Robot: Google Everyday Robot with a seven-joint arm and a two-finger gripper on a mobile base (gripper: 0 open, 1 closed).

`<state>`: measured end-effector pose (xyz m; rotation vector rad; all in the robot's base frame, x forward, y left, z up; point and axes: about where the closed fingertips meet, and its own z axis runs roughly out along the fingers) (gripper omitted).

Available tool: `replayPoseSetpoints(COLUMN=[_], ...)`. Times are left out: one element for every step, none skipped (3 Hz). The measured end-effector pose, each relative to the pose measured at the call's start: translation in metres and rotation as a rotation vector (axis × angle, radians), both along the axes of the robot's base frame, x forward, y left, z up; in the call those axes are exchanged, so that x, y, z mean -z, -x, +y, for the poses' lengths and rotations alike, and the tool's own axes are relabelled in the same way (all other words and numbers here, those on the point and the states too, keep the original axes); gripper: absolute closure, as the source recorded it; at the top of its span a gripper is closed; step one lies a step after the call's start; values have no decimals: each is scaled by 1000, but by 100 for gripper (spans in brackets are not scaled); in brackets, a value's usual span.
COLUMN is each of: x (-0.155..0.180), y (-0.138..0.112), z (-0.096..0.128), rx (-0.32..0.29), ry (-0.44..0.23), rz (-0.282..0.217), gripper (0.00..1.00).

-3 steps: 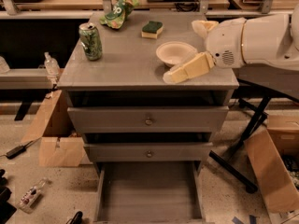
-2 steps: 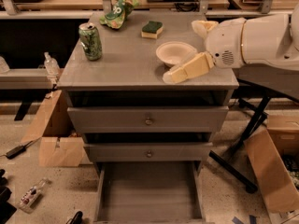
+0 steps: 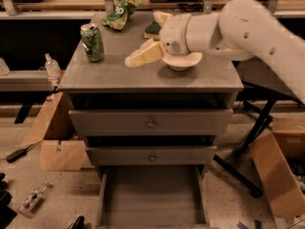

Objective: Place green can into bottom drawer

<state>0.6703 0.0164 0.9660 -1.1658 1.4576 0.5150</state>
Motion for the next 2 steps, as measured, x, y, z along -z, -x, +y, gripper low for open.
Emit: replayPoseSetpoints(x=[9, 9], y=[-38, -38], z=[57, 57], rx=[-17, -17], ry=[-27, -27], rz=[-11, -11], gripper=[0, 0])
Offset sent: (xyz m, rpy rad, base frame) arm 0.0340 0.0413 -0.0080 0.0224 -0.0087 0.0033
